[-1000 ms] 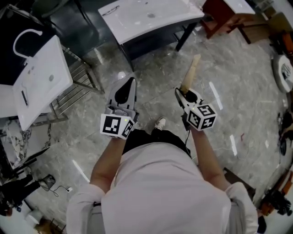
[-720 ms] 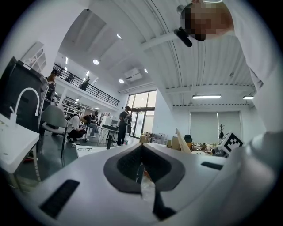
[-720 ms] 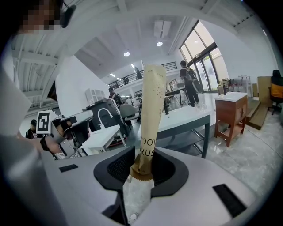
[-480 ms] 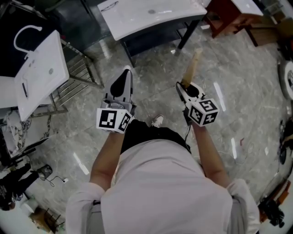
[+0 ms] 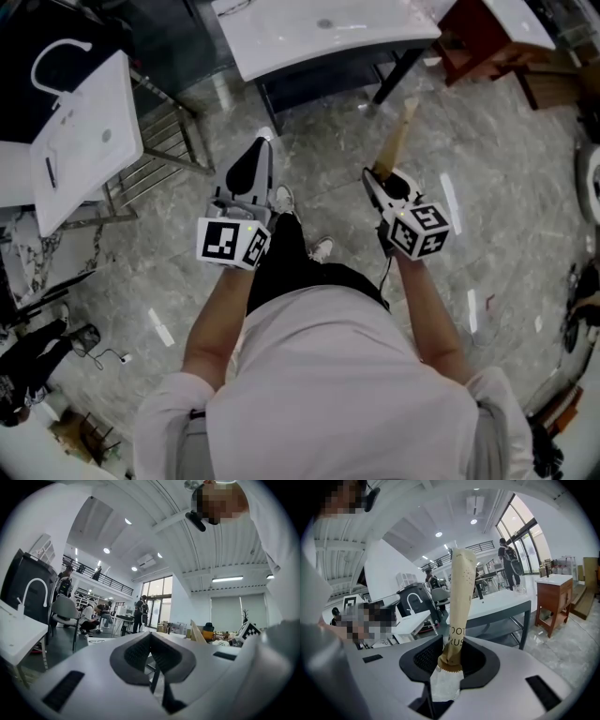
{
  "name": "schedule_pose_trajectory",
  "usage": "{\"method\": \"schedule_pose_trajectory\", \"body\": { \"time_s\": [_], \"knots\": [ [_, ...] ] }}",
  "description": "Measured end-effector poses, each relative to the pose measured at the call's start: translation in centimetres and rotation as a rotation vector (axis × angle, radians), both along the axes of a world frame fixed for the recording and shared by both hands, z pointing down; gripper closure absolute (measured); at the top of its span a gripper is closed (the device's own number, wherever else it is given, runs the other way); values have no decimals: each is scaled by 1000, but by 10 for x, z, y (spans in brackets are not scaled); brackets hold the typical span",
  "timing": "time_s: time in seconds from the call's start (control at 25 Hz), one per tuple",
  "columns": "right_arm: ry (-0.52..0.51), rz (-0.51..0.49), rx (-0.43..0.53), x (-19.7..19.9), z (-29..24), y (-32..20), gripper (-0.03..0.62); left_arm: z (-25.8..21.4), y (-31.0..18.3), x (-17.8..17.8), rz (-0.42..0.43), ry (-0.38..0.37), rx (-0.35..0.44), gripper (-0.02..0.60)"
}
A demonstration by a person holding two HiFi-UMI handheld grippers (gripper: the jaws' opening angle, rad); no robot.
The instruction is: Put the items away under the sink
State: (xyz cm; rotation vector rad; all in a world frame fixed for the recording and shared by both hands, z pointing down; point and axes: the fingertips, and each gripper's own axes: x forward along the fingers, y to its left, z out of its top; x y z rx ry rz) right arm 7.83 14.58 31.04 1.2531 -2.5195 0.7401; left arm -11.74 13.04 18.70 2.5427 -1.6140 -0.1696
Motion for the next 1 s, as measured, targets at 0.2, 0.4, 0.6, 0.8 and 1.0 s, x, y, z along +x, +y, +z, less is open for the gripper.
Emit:
{"method": "schedule_pose_trajectory", "body": {
  "time_s": [0.2,0.4,0.6,0.8,1.0],
  "knots": [
    [17,26,1,-2,2,-33,473,13,-38,-2,32,21,-15,580],
    [30,38,-13,-10,2,-75,473,10,-94,-13,45,26,-4,580],
    [15,69,-24,-25,2,-118,473,17,-142,-26,60,34,-23,580],
    [21,82,-34,-39,5,-154,473,26,-182,-31,91,46,-42,580],
    [32,113,-36,-44,4,-183,473,31,-209,-35,125,60,-59,579]
  ]
}}
